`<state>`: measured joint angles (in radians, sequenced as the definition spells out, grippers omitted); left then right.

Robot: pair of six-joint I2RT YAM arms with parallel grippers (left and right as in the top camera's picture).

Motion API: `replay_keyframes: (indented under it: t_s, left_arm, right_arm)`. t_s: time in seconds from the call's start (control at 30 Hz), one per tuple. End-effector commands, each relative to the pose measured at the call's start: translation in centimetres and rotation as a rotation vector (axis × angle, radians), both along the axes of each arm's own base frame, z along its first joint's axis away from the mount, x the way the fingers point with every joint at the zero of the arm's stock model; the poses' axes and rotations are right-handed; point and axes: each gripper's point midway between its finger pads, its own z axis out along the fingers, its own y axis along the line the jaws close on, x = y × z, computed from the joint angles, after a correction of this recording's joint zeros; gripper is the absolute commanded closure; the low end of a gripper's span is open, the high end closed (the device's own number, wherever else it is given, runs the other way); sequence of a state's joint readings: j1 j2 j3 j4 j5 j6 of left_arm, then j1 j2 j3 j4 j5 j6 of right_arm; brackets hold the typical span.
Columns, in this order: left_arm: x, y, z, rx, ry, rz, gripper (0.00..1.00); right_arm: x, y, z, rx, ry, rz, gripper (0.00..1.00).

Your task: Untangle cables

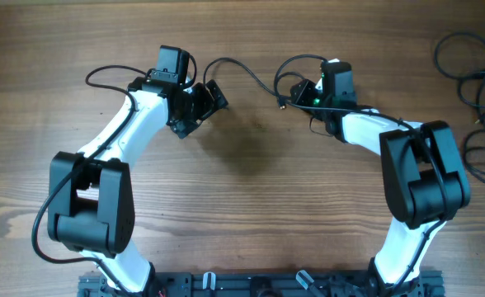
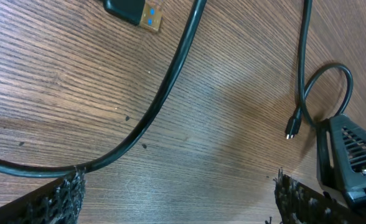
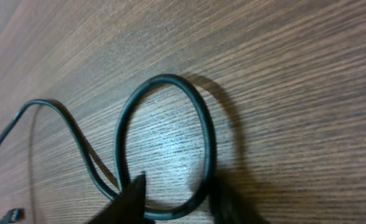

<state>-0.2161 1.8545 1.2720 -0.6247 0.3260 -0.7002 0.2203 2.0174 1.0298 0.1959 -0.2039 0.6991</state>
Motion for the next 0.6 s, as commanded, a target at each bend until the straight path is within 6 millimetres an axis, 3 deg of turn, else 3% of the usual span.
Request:
replay_keyframes:
  t_s: [0.0, 0.03, 0.13, 0.57]
  left_arm:
    - [0.4, 0.1, 1.1, 0.010, -0.041, -0.011, 0.00]
    - [0.4, 0.1, 1.1, 0.010, -0.041, -0.011, 0.00]
    - [0.4, 0.1, 1.1, 0.010, -0.041, -0.011, 0.00]
    - [0.5, 0.3, 1.0, 0.027, -0.045, -0.004, 0.00]
  right_arm:
    - [-1.1, -0.6, -2.7, -0.032, 0.073, -0.027, 0.78]
    - [-1.2, -0.6, -2.8, -0.029, 0.079, -0.023, 0.86]
    - [-1.5, -0.3, -2.8, -0.018, 0.093, -0.010, 0.96]
    - [-6.4, -2.1, 0.0, -0.084, 0.275, -0.046, 0.96]
